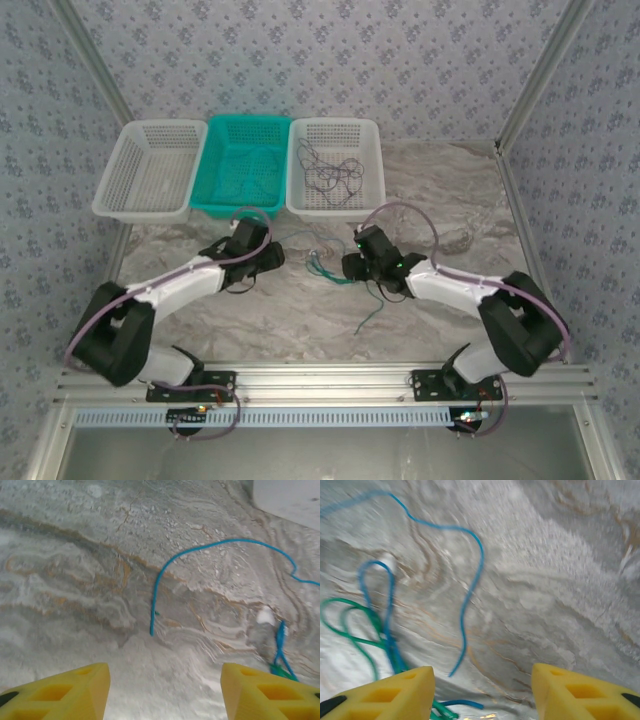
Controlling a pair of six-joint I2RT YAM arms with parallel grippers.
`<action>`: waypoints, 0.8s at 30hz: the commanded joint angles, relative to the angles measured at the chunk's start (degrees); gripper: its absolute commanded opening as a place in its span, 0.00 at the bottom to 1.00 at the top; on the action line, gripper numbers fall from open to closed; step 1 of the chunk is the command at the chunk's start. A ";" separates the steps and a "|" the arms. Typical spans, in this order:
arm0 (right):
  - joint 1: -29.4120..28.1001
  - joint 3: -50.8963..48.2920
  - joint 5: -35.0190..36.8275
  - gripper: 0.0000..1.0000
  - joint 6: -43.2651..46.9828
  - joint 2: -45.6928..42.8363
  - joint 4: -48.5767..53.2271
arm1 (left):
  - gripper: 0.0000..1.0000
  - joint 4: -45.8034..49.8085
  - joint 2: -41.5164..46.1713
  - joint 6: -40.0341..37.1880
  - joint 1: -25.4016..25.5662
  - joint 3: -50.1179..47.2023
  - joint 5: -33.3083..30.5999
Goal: Untangle the cables
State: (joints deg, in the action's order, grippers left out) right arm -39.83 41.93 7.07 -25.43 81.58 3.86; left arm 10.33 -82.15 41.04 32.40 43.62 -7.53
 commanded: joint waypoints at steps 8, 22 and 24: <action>-0.41 -0.23 2.09 0.60 1.31 -9.74 0.87 | 0.51 0.48 -14.64 -6.24 1.43 9.18 -7.74; -0.86 -0.24 2.88 0.61 0.43 -10.89 2.20 | 0.14 9.22 -25.75 -2.32 1.87 16.00 -11.51; -0.89 -0.13 2.98 0.61 0.59 -11.18 2.14 | 0.09 9.62 -25.43 -1.81 1.88 14.94 -11.46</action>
State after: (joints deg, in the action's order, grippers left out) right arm -40.27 41.89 8.64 -24.82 71.85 4.82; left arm 14.98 -105.19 37.89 34.50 60.07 -18.22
